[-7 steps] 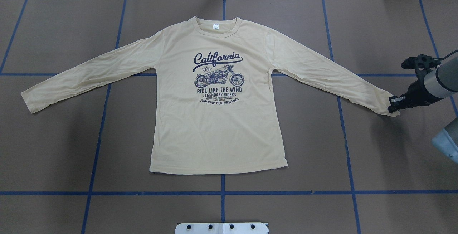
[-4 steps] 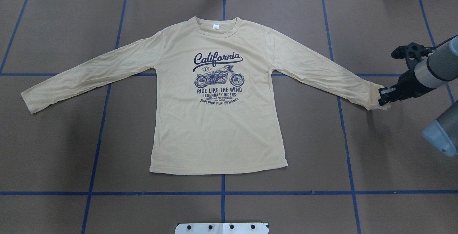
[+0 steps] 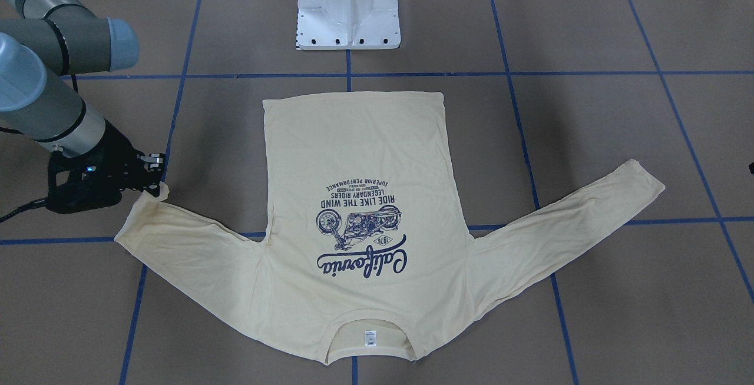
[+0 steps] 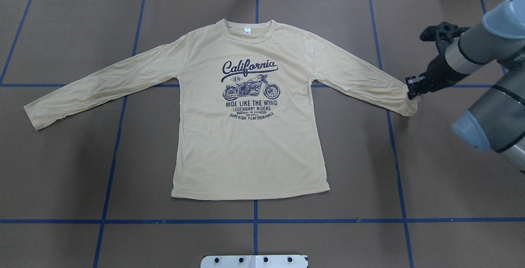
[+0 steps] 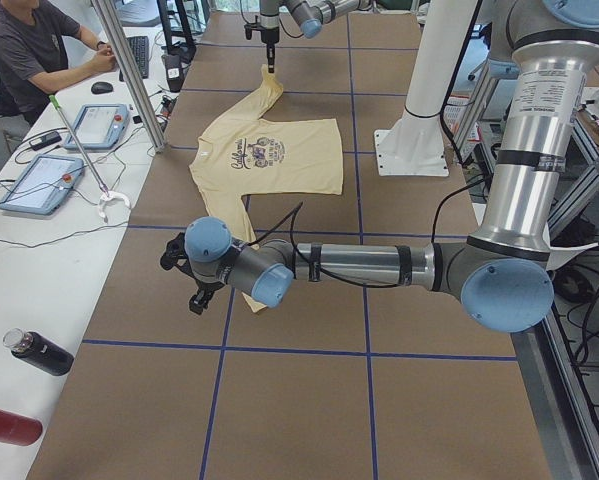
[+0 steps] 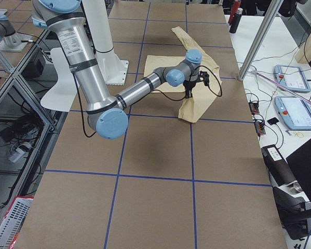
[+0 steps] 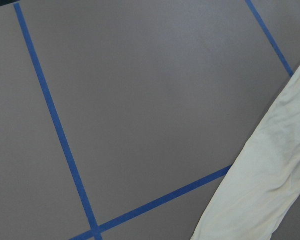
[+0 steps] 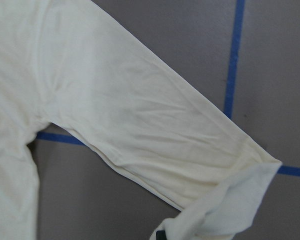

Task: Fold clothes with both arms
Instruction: 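Carry the grasped sleeve across the shirt toward the collar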

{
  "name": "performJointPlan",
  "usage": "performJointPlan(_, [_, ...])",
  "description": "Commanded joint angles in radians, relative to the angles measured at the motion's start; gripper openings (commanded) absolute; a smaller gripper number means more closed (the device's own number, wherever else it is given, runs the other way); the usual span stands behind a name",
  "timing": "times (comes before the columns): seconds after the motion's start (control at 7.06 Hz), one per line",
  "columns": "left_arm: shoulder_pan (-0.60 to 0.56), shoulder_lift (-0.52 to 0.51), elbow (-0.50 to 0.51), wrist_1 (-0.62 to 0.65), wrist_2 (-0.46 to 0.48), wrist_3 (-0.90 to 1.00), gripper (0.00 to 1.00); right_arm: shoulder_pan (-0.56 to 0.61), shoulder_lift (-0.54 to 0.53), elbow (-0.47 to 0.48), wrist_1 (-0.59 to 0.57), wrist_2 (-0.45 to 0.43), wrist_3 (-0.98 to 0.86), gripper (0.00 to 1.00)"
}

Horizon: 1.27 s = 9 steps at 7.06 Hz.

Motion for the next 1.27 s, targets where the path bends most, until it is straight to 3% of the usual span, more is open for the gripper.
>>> performJointPlan(0.0, [0.0,-0.003,0.011,0.0,0.0,0.0,1.0,-0.004,0.167,-0.069,-0.006,0.007,0.029,0.0])
performJointPlan(0.28, [0.0,0.001,0.012,0.001,0.0,0.0,1.0,-0.014,0.418,-0.287,0.052,0.022,0.029,0.0])
performJointPlan(0.42, [0.0,0.001,0.017,0.001,0.0,0.0,1.0,-0.02,0.476,-0.412,0.215,0.026,0.031,0.0])
performJointPlan(0.71, [0.0,-0.009,0.044,0.0,0.002,0.001,1.0,-0.04,0.647,-0.566,0.264,0.02,0.092,0.0])
performJointPlan(1.13, [-0.002,-0.011,0.058,0.0,0.002,0.001,1.0,-0.117,0.744,-0.605,0.269,-0.099,0.097,0.0])
